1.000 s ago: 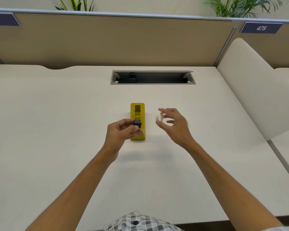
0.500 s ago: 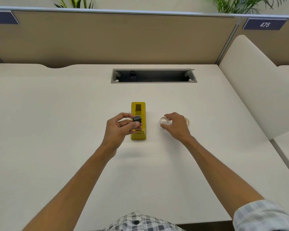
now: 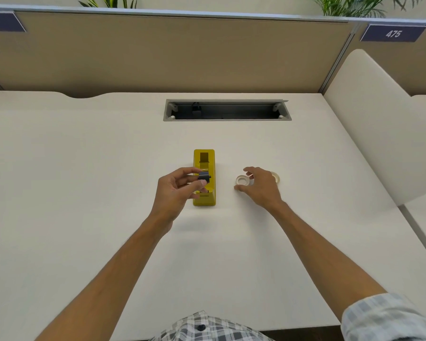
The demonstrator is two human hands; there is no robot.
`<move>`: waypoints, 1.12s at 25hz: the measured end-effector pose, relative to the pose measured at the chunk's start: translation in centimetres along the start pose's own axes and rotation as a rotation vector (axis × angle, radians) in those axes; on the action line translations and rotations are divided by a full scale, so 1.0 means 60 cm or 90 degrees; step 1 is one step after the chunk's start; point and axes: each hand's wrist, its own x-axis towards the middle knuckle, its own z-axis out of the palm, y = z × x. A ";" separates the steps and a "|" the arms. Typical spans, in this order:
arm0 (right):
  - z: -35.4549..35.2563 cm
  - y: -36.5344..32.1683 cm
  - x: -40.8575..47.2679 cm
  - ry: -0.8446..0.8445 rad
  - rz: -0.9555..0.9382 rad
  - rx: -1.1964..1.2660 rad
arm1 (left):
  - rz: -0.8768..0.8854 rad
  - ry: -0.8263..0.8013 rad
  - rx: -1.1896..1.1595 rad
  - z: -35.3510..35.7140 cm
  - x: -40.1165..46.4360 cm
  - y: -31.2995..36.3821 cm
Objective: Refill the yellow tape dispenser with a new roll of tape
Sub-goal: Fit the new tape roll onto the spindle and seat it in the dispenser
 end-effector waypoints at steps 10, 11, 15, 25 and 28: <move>-0.046 0.053 0.012 0.104 0.011 -0.312 | 0.003 0.026 -0.020 -0.001 -0.001 -0.010; -0.049 0.056 0.013 0.093 0.020 -0.339 | 0.001 0.027 -0.025 -0.001 0.000 -0.010; -0.056 0.057 0.013 0.071 0.047 -0.384 | -0.010 0.033 -0.030 0.003 0.000 -0.011; -0.064 0.036 -0.002 0.141 0.069 -0.120 | -0.012 0.034 -0.004 0.000 -0.003 -0.013; -0.070 0.005 -0.015 0.152 0.044 0.119 | -0.016 0.030 -0.001 0.000 -0.004 -0.013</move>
